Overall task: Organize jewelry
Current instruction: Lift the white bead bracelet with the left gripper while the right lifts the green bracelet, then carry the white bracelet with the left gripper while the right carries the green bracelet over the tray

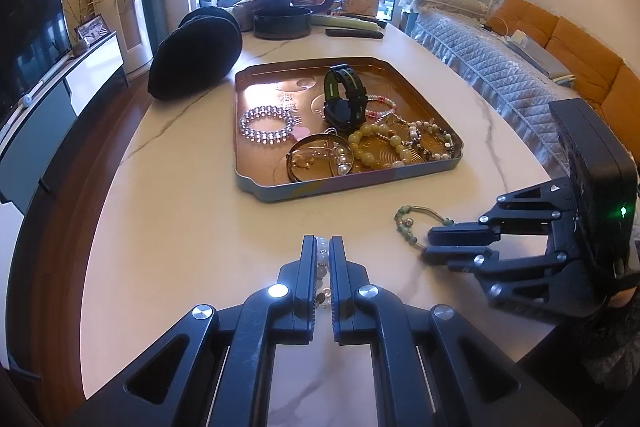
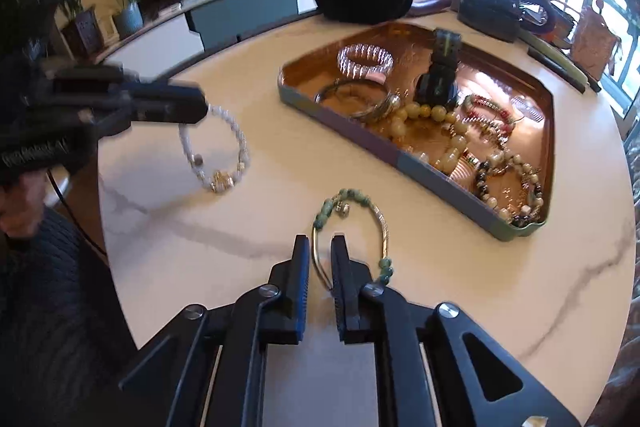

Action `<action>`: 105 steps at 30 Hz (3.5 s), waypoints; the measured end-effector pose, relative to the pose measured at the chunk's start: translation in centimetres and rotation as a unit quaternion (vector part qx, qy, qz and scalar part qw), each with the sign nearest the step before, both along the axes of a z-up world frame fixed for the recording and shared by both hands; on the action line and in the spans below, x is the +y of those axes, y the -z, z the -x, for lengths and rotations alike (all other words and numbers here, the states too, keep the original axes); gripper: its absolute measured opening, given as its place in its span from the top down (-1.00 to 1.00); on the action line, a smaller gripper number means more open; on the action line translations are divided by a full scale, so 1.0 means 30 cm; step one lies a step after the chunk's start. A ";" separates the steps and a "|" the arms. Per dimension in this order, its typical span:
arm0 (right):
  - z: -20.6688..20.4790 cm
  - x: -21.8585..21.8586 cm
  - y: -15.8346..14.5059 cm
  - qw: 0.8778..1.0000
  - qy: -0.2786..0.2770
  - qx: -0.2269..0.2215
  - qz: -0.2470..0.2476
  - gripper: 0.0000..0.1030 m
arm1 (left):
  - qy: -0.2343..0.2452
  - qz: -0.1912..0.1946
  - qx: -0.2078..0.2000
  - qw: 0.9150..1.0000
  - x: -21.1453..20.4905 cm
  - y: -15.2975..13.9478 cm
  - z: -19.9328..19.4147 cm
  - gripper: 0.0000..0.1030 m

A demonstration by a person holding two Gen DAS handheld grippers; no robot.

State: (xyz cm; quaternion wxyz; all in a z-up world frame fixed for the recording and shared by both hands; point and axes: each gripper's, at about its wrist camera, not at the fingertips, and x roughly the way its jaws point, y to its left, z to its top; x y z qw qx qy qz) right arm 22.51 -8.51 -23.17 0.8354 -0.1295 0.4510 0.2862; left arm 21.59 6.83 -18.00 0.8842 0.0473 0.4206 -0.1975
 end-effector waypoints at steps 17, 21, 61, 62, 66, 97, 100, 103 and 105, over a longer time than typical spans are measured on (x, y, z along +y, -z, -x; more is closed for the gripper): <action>0.002 -0.015 -0.045 0.998 0.004 0.012 -0.069 0.96 | 0.002 0.017 -0.009 1.000 0.006 -0.022 0.006 0.89; -0.022 -0.064 -0.069 0.991 0.023 0.032 -0.128 0.96 | -0.007 0.021 -0.005 1.000 0.021 -0.019 0.000 0.89; 0.210 -0.208 -0.695 0.961 0.079 -0.189 -0.186 0.96 | -0.044 0.097 -0.147 0.983 -0.071 -0.510 0.198 0.89; 0.221 -0.211 -0.728 0.959 0.078 -0.196 -0.188 0.96 | -0.042 0.101 -0.155 0.982 -0.073 -0.540 0.213 0.89; 0.268 -0.222 -0.866 0.950 0.072 -0.230 -0.201 0.96 | -0.031 0.119 -0.208 0.970 -0.089 -0.716 0.288 0.89; -0.437 -0.304 -0.293 0.972 0.142 -0.053 -0.182 0.95 | -0.096 0.109 0.013 0.989 -0.129 -0.057 -0.558 0.89; -0.481 -0.318 -0.247 0.971 0.156 -0.049 -0.173 0.95 | -0.094 0.107 0.025 0.990 -0.146 -0.014 -0.610 0.89; -0.506 -0.326 -0.219 0.972 0.169 -0.054 -0.156 0.95 | -0.101 0.098 0.022 0.990 -0.149 0.010 -0.651 0.89; -0.517 -0.332 -0.200 0.971 0.176 -0.055 -0.150 0.95 | -0.108 0.100 0.024 0.989 -0.145 0.026 -0.667 0.89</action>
